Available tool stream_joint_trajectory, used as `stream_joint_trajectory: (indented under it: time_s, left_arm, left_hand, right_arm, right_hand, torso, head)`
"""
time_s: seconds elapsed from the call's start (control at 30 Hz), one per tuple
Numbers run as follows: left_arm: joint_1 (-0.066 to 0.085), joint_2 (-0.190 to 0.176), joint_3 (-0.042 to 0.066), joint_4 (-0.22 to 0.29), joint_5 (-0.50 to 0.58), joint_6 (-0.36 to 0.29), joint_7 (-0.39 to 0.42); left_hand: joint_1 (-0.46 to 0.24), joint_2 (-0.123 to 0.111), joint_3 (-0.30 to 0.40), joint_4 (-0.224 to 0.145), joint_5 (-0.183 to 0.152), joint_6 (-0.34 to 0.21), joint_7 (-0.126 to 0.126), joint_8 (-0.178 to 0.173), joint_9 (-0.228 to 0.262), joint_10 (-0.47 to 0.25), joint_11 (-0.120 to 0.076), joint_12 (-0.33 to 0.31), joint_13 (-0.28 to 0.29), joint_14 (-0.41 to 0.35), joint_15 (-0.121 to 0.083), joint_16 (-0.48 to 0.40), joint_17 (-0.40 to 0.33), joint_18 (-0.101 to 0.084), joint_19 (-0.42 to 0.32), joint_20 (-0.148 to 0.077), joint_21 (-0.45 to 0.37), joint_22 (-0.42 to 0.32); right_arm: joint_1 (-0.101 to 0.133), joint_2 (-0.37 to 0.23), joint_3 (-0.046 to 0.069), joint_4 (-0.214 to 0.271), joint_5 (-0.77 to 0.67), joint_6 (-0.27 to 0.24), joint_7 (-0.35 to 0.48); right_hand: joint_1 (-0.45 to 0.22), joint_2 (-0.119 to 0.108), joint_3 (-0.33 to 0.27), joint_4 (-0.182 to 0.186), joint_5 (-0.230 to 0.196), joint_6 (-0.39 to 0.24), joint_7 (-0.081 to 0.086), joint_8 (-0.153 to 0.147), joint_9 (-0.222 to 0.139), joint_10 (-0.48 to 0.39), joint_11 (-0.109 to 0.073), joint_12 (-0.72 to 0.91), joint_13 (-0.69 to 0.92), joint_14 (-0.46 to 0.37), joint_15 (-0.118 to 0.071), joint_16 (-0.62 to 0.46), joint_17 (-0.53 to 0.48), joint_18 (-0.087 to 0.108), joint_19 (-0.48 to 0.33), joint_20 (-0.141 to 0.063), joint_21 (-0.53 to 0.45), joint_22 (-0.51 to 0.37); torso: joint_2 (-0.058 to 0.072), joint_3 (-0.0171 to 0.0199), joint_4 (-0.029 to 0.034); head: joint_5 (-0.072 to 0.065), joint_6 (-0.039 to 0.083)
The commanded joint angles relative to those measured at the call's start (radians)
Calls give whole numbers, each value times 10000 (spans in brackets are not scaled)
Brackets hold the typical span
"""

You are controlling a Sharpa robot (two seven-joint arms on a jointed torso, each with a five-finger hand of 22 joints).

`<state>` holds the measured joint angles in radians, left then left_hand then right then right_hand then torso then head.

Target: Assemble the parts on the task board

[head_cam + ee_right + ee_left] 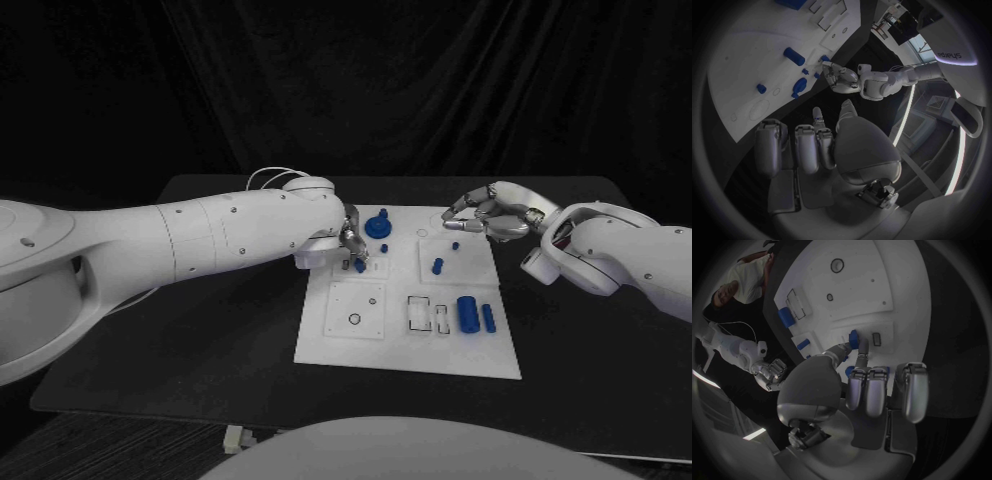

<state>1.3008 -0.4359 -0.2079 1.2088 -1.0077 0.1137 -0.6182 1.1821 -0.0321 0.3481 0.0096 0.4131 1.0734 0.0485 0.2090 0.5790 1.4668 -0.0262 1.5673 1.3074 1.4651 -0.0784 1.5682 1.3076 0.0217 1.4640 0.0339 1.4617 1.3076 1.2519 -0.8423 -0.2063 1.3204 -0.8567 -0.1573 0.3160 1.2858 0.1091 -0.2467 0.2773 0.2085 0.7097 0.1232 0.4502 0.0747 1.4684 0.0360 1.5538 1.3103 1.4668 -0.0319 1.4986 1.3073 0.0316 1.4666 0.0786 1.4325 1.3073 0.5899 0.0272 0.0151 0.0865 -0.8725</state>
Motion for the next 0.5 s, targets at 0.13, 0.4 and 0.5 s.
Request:
stream_joint_trajectory:
  time_s: [0.13,0.4,0.5]
  left_arm:
    - [-53,-49,-34,100,-22,-67,-57]
    - [-53,-156,-33,249,-93,-361,-45]
    - [-53,-200,-33,297,-101,-428,-40]
  left_hand:
    - [58,6,325,-295,-2,-1,-58,51,16,1040,-76,35,2634,1057,-82,26,2632,209,50,-71,-82,1205]
    - [59,-11,323,-296,-3,-22,-55,38,20,1040,-75,35,2634,1057,-82,26,2632,211,47,-71,-91,1197]
    - [58,-15,322,-296,-3,-24,-55,37,21,1040,-75,35,2634,1057,-82,26,2632,213,42,-71,-97,1190]
  right_arm:
    - [-36,-16,6,-8,-30,60,-106]
    - [-48,-30,6,-25,-30,-4,-64]
    - [-51,-33,6,-29,-30,-24,-49]
  right_hand:
    - [116,-3,-41,-32,35,8,58,-51,-9,685,59,-38,2112,510,83,-47,1074,87,125,78,-48,2095]
    - [137,-2,-44,-38,44,6,60,-54,-10,676,60,-43,2099,505,85,-53,1061,91,116,79,-63,2090]
    - [137,-2,-44,-38,44,6,60,-54,-10,676,60,-43,2099,505,85,-53,1061,91,116,79,-63,2090]
  torso:
    - [-1,-1,-3]
    - [-1,-4,-1]
    - [0,-9,0]
  head:
    - [-11,-1]
    - [-7,-1]
    - [1,-1]
